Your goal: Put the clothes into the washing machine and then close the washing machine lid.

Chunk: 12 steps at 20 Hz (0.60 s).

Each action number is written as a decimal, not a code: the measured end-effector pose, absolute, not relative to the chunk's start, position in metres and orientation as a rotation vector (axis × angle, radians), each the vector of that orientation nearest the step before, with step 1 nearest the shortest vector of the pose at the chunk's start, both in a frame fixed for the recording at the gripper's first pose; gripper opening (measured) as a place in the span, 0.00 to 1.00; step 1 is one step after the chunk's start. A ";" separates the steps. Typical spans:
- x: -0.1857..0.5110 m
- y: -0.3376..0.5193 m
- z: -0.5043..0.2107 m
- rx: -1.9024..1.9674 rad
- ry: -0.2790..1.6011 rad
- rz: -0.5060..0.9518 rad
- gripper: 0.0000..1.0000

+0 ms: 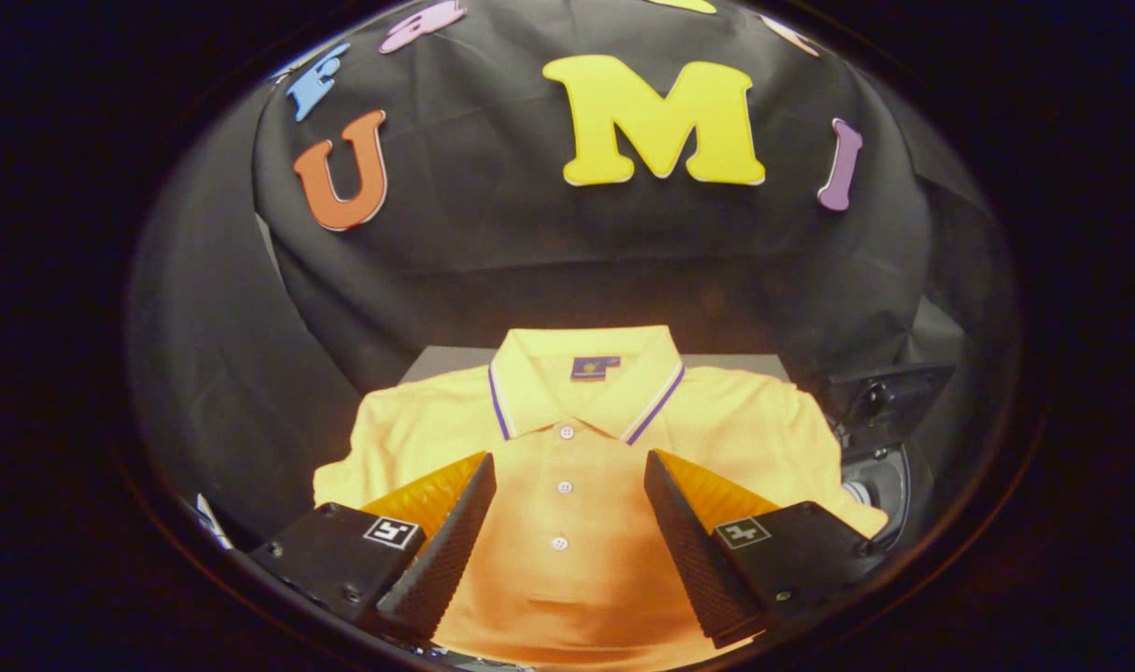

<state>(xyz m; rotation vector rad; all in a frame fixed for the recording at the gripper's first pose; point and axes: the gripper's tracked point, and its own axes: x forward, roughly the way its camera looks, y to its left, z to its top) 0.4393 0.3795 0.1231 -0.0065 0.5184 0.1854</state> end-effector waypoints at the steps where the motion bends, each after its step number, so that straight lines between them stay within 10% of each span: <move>1: 0.445 0.378 0.116 -0.023 0.526 0.163 1.00; 12: 0.452 0.376 0.103 -0.096 0.604 0.141 0.95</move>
